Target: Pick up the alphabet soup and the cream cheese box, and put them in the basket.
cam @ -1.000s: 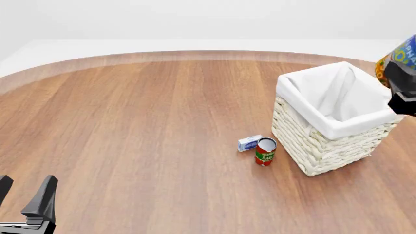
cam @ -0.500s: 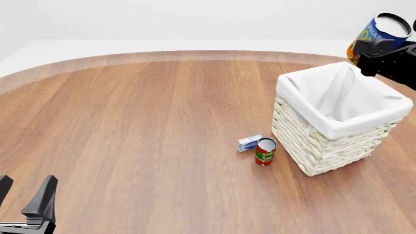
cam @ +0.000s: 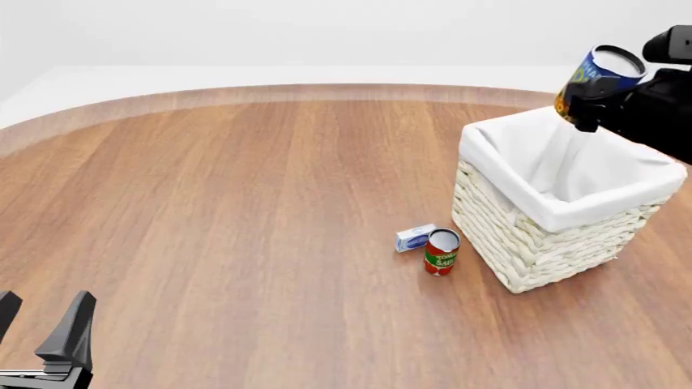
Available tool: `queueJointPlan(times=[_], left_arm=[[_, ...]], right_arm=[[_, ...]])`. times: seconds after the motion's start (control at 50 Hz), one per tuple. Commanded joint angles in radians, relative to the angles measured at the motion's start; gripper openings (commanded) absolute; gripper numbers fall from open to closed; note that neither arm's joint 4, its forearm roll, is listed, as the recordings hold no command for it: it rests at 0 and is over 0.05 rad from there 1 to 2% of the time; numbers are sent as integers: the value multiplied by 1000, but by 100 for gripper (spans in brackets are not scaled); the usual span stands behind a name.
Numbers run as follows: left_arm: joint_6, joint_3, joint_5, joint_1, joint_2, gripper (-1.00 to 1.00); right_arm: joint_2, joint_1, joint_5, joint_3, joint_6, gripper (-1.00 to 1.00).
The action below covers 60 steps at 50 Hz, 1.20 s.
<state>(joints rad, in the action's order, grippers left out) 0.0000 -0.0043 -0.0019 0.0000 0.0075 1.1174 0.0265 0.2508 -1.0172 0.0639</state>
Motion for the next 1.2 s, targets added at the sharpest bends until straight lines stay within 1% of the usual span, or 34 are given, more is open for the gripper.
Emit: queueJointPlan(times=[0.02,0.36,1.2], left_arm=[[0,0,0,0,0,100],[0,0,0,0,0,100],[0,0,0,0,0,100]], right_arm=[[48,-12,-12,-14,24,-100],[147,-36,-58,-21,24,-100],[250,-69,-136,25,7,-100]])
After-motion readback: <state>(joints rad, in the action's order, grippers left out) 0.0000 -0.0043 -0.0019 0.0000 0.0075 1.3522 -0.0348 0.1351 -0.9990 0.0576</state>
